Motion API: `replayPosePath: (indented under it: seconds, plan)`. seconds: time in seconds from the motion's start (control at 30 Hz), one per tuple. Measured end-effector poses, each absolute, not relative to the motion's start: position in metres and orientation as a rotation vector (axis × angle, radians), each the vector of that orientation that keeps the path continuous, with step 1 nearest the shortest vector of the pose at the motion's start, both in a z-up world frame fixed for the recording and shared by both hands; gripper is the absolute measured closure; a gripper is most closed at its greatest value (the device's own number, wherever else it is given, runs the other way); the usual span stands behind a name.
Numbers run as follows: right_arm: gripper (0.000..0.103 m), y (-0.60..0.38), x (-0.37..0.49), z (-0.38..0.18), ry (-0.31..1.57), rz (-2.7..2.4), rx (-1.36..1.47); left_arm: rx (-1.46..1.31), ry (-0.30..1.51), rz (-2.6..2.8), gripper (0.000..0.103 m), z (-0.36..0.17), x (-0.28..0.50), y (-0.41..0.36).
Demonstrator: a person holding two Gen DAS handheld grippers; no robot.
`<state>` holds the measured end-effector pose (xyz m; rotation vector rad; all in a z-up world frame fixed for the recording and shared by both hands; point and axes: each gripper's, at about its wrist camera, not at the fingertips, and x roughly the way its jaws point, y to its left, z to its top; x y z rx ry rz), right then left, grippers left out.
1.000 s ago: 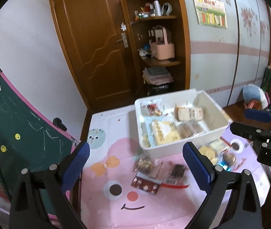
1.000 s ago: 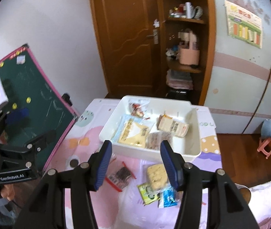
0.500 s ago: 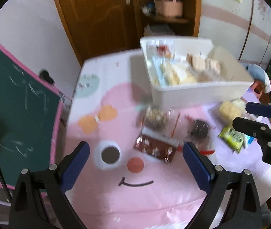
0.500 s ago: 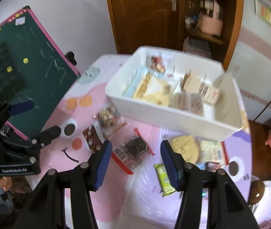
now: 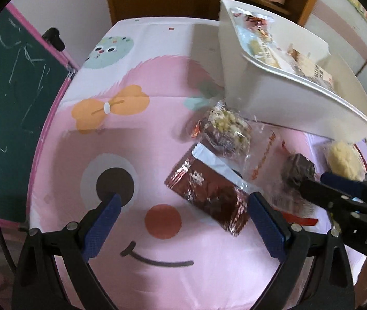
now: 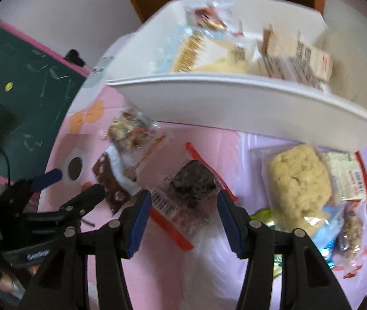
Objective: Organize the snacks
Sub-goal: 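Grasp the brown snowflake-print packet with the left gripper while the right grasps the dark jerky bag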
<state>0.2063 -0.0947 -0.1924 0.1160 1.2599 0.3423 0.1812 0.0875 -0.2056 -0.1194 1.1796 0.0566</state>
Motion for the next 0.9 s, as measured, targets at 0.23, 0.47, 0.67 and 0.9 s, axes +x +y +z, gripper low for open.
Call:
replayPosePath:
  seconds: [0.23,0.47,0.67,0.9]
  plan:
    - [0.049,-0.098,0.223,-0.209,1.299,0.306,0.239,-0.175,1.198,0.117,0.005,-0.218,0.194,0.093]
    - [0.053,-0.087,0.231,-0.208,1.262,0.260,0.181,-0.199,1.190,0.155,0.005,-0.223,0.199,0.095]
    - [0.061,-0.079,0.228,-0.210,1.218,0.267,0.053,-0.211,1.189,0.179,0.005,-0.223,0.204,0.096]
    - [0.062,-0.095,0.212,-0.209,1.203,0.324,0.018,-0.208,1.204,0.176,0.005,-0.225,0.208,0.089]
